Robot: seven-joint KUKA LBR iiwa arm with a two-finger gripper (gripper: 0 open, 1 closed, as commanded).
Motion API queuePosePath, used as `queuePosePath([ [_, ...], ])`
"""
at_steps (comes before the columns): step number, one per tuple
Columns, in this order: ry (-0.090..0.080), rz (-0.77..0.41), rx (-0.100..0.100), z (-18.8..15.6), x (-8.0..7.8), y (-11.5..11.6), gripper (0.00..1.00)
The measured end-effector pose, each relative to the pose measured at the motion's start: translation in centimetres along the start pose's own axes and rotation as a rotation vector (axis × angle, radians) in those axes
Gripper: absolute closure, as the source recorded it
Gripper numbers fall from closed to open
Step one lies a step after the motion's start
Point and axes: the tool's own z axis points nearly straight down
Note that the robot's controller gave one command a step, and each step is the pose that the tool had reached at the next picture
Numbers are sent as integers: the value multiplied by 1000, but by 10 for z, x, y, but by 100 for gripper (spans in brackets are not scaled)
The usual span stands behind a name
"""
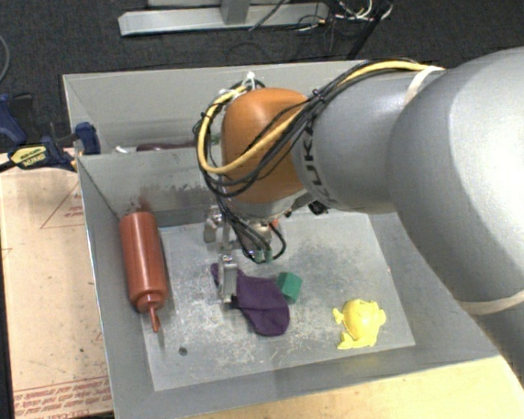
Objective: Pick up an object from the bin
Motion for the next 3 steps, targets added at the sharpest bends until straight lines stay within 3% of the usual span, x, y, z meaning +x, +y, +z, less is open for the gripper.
queuePosePath([
  [1, 4, -64, -3, 18, 21, -47, 100],
  [2, 4, -64, -3, 18, 21, -47, 100],
  [3, -1, -73, -4, -111, 9, -58, 100],
])
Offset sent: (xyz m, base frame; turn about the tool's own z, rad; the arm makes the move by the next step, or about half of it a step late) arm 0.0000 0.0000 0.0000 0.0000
